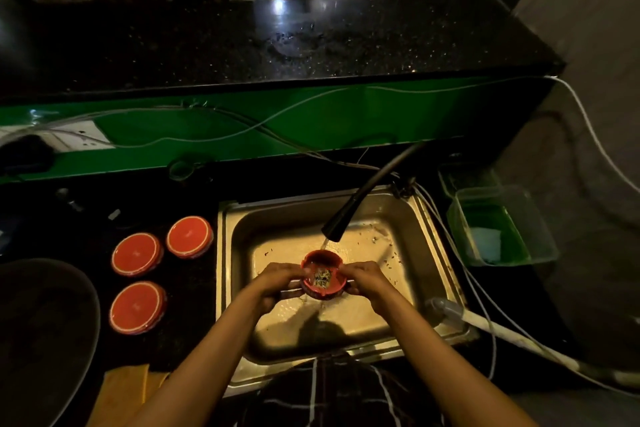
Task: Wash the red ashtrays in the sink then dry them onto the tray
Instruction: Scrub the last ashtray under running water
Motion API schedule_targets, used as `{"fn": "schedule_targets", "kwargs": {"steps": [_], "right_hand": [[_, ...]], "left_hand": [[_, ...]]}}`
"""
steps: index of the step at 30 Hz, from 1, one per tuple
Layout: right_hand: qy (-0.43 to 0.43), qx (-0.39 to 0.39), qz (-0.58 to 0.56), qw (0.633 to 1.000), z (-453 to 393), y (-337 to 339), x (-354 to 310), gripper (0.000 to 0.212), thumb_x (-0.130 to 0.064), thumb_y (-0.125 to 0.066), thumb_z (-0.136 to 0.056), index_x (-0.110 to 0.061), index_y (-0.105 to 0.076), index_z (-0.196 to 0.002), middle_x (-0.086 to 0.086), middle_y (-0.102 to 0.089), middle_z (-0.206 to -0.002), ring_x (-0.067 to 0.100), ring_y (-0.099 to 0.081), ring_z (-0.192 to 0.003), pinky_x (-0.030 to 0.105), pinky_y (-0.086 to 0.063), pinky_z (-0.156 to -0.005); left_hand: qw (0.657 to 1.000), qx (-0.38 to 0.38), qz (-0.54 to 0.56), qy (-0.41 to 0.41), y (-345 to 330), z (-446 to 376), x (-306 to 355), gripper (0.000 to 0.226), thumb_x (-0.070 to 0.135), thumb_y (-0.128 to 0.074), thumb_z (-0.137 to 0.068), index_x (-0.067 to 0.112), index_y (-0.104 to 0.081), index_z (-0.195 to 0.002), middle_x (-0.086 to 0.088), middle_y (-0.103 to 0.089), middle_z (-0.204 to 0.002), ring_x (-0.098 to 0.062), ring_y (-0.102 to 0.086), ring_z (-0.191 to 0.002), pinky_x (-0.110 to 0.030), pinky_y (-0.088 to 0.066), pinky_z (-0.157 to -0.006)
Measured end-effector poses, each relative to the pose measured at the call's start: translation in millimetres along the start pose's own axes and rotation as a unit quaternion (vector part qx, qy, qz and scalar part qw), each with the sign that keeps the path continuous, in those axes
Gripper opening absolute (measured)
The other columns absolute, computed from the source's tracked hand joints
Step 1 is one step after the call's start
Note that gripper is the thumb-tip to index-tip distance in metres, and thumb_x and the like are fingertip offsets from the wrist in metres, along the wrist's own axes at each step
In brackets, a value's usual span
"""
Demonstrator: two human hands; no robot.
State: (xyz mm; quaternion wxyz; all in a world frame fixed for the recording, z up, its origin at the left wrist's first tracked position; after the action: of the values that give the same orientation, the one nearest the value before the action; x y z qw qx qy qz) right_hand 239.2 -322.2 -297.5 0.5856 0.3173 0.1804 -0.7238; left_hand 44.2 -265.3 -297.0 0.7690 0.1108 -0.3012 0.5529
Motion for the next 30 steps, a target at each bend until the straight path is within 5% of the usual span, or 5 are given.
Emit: {"fn": "schedule_targets", "kwargs": {"steps": [4,13,23,26,30], "right_hand": [[0.006,-0.004,-0.049,0.999,-9,-2,-7,0.012,-0.001,-0.062,-0.093,-0.006,-0.068,-0.102,0.013,-0.071,-0.09,0.021,-0.068,-0.069,0.025,-0.053,-0.053],[-0.023,-0.058,-0.04,0.997,-32,-37,-14,0.024,-0.004,-0.061,-0.091,-0.011,-0.067,-0.112,0.017,-0.07,-0.097,0.029,-0.058,-0.085,0.038,-0.048,-0.073],[-0.059,-0.086,-0.067,0.992,-8,-31,-7,0.022,-0.022,-0.069,-0.092,-0.003,-0.069,-0.102,0.009,-0.07,-0.077,0.015,-0.061,-0.06,0.026,-0.052,-0.063],[-0.026,-0.041,-0.046,0.998,0,-8,-17,0.017,-0.019,-0.073,-0.088,-0.012,-0.06,-0.08,0.004,-0.067,-0.072,0.016,-0.063,-0.065,0.026,-0.053,-0.066],[0.034,0.032,0.024,0.999,-5,18,-29,0.032,-0.025,-0.079,-0.081,-0.013,-0.056,-0.1,0.009,-0.07,-0.098,0.016,-0.066,-0.083,0.029,-0.054,-0.067]], "left_hand": [[0.998,0.008,-0.021,-0.051,-1,-13,24,0.036,-0.005,-0.07,-0.084,0.007,-0.066,-0.117,-0.013,-0.07,-0.115,-0.026,-0.064,-0.111,-0.034,-0.056,-0.087],[0.992,0.061,-0.04,-0.099,31,-10,44,0.041,0.002,-0.081,-0.075,0.012,-0.069,-0.112,-0.005,-0.072,-0.11,-0.018,-0.066,-0.105,-0.031,-0.057,-0.081],[0.995,0.102,-0.012,-0.016,31,-18,21,0.019,0.027,-0.067,-0.093,0.009,-0.065,-0.099,-0.012,-0.07,-0.097,-0.023,-0.066,-0.09,-0.031,-0.056,-0.074],[0.997,0.068,-0.018,-0.013,4,-26,16,0.018,0.023,-0.055,-0.101,0.009,-0.067,-0.101,-0.011,-0.07,-0.1,-0.024,-0.064,-0.094,-0.033,-0.055,-0.079],[0.999,0.031,0.018,-0.041,-22,-38,13,0.023,0.011,-0.05,-0.102,0.006,-0.065,-0.119,-0.015,-0.071,-0.115,-0.027,-0.065,-0.107,-0.043,-0.054,-0.093]]}}
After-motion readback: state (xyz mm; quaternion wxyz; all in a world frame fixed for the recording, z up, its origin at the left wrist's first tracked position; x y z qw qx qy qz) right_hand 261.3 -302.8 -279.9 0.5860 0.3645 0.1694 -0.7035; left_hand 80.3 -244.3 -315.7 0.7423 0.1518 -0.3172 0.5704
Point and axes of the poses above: each hand's wrist, its own z-axis away from the middle knuckle, its own y-axis out of the back of the hand, x = y × z, the point moved 8 cm from there along -z, towards the middle knuckle
